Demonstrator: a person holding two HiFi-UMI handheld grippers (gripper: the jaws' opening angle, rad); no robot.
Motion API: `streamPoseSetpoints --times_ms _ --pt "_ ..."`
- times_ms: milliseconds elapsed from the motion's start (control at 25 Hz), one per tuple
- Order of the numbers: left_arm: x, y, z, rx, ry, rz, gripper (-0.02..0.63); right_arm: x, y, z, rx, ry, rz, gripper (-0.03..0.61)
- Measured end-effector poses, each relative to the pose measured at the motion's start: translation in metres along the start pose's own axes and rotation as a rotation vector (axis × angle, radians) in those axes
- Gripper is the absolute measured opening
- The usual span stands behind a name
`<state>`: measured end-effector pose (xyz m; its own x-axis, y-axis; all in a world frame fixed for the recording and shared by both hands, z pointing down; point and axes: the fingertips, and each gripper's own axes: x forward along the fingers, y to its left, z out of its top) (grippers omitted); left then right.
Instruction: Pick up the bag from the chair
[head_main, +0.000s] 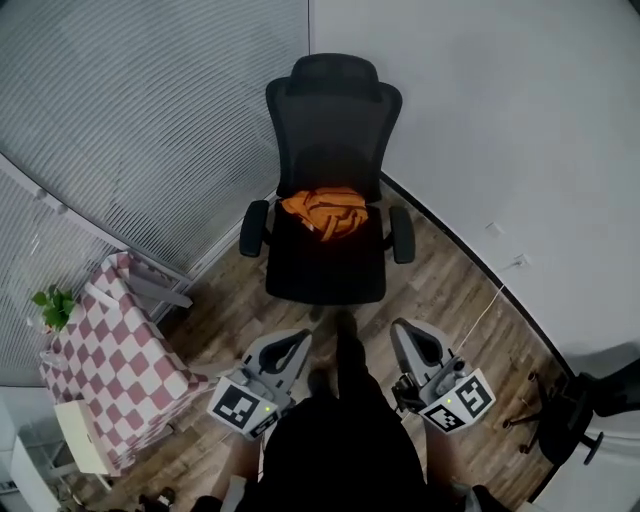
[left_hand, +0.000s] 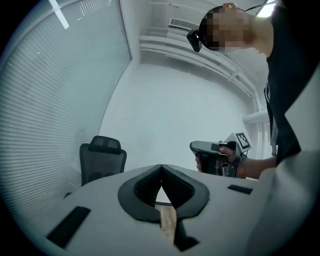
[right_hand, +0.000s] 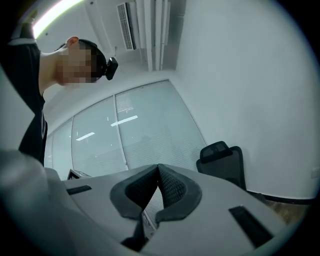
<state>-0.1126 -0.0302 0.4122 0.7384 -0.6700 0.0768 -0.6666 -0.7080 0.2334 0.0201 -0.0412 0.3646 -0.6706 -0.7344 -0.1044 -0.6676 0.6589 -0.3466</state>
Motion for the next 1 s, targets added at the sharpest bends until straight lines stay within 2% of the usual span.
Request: streamPoseSetpoints --times_ms 120,320,520,720,1000 --pt "0.009 0.018 0.006 0.010 0.013 0.025 0.032 0.024 -0.016 0.009 0.001 -0.006 0.033 0.018" --pt "0.037 0.056 0.018 0.033 0.041 0.087 0.032 0.065 -0.057 0.012 -0.005 0.014 0.033 0.020" --pt "0.072 0.076 0.033 0.033 0.048 0.094 0.032 0.098 -0.099 0.015 -0.040 0.059 0.029 0.018" --pt "0.109 0.090 0.042 0.025 0.064 0.110 0.032 0.128 -0.141 0.013 -0.071 0.107 0.064 0.018" --pt "0.149 0.112 0.054 -0.017 0.039 0.203 0.032 0.170 -0.205 -0.021 -0.083 0.258 0.095 0.018"
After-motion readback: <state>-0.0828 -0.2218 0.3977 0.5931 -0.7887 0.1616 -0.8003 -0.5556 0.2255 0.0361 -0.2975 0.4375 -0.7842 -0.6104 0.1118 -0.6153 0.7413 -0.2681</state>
